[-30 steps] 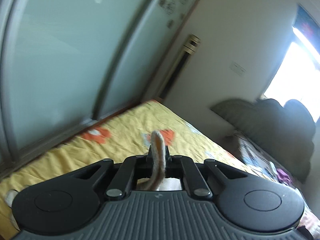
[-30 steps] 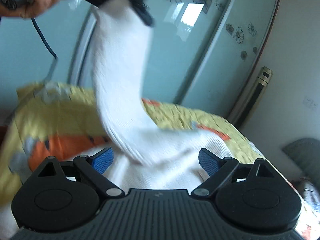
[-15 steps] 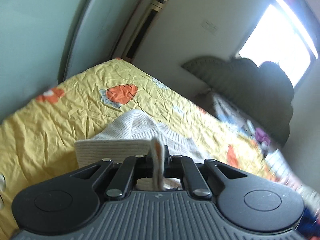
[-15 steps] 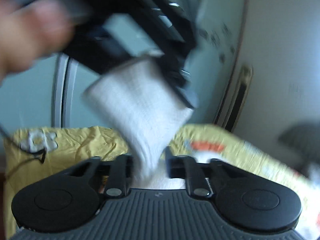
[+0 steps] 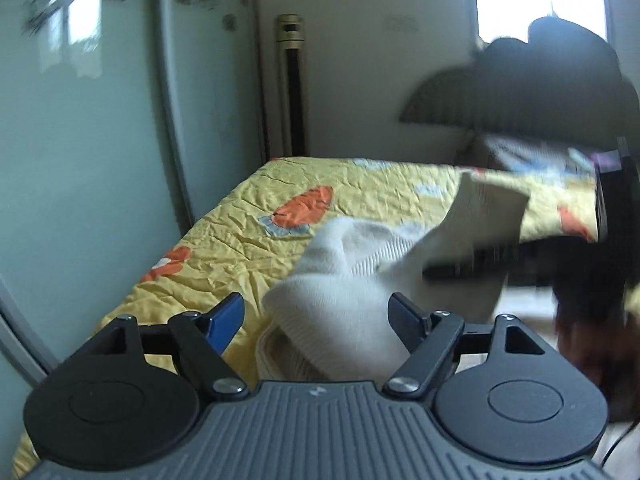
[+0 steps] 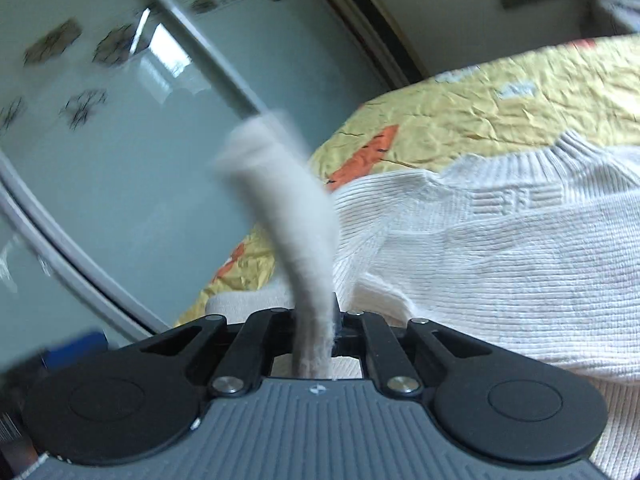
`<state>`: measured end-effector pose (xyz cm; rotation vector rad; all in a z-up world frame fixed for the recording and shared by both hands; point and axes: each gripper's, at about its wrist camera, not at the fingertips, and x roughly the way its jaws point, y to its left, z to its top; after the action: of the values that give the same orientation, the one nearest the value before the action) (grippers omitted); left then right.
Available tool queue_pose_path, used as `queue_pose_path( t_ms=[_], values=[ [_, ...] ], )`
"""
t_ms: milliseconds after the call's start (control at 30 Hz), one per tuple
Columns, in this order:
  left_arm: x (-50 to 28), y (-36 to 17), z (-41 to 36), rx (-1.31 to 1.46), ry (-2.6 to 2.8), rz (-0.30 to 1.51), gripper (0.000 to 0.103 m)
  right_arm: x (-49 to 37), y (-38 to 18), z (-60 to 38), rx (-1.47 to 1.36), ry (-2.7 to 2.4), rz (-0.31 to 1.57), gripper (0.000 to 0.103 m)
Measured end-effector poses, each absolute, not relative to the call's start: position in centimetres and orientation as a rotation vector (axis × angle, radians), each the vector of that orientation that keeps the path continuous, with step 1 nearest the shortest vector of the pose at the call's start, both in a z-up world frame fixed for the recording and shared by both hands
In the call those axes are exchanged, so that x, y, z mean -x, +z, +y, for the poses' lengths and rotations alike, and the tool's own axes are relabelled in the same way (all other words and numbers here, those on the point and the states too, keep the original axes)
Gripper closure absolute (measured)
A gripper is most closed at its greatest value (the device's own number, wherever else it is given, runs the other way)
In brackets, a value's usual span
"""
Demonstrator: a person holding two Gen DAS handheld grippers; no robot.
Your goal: Fold small clothes
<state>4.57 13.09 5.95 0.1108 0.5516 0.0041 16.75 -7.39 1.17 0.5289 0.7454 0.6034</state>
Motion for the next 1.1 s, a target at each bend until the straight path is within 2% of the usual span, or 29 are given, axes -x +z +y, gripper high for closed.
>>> queue_pose_path(
  t_ms=[100,200,267,700,833,933,1100],
  values=[
    [-4.1,3.8,10.2,-0.285,0.007,0.522,0.024,-17.3,1.7,-8.5,-0.541,0.581,0.728,0.093],
    [-3.6,1.9,6.9,-0.449,0.003,0.475,0.018,-17.9,2.3,-9.5,-0.565,0.574,0.717,0.093],
    [-3.8,0.7,5.4,-0.520,0.013,0.464,0.017,-18.6,2.9,-10.2,-0.562,0.559,0.700,0.093],
    [-10.0,-1.3,4.3,-0.503,0.107,0.507,0.017,-19.6,7.3,-15.5,-0.543,0.387,0.511,0.093],
    [-11.3,-1.5,6.8,-0.419,0.132,0.588,0.017,-18.7,5.5,-17.8,-0.432,0.238,0.495,0.093],
    [-12.0,-1.6,8.7,-0.363,0.159,0.641,0.017,-18.6,2.5,-18.9,-0.392,0.198,0.577,0.092],
    [-11.9,-2.1,10.2,-0.339,0.192,0.677,0.017,-18.6,-1.6,-20.4,-0.445,0.175,0.695,0.082]
  ],
)
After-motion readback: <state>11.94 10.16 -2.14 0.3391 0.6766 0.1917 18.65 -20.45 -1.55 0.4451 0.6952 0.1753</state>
